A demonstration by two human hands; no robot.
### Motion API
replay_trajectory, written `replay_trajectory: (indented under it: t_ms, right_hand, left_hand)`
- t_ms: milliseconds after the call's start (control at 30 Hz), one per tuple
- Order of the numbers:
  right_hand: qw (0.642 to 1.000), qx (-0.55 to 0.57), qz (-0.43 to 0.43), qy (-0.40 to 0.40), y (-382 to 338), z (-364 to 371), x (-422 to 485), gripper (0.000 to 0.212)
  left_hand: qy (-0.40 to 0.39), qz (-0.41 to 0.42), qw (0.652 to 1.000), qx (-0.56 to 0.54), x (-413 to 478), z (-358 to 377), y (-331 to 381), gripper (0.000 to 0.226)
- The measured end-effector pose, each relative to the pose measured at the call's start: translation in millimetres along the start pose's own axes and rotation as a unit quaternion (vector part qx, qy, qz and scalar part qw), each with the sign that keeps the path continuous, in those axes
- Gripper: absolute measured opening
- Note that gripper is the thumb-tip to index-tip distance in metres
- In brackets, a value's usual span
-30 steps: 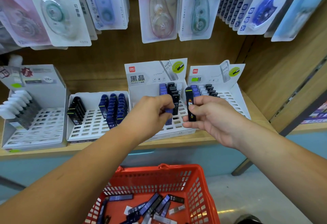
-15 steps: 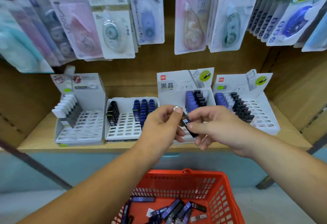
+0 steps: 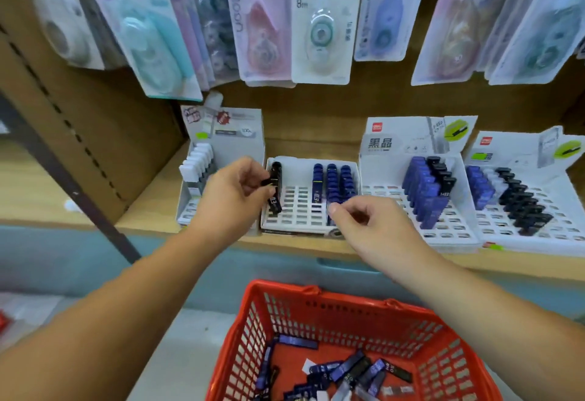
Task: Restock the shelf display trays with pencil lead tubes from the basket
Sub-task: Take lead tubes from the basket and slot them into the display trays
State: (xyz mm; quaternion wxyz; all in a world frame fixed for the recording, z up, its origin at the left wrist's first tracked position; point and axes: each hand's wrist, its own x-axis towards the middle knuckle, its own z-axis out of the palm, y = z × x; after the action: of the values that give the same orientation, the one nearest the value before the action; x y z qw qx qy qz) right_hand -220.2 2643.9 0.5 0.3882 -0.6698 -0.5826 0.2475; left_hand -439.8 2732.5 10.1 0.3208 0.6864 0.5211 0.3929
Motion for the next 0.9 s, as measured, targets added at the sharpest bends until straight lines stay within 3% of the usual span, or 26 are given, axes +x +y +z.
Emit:
replay_trajectory:
  t_ms: [200, 467, 900]
  right_hand:
    - [0.995, -0.093, -0.011, -0.027, 13.4, 34.1, 4.9, 0.026]
    - [0.975, -0.216, -0.04, -0.025, 18.2, 41.1, 5.6, 0.043]
    - [0.993, -0.096, -0.046, -0.041, 20.4, 29.9, 7.4, 0.027]
  left_hand:
    - [-0.018, 0.045, 0.998, 0.029, 16.3, 1.9, -24.6, 0.013]
    - [-0.039, 0.106, 0.99, 0.081, 27.0, -10.9, -28.1, 0.013]
    - [-0.09, 0.108, 0.99, 0.021, 22.4, -7.0, -20.7, 0.013]
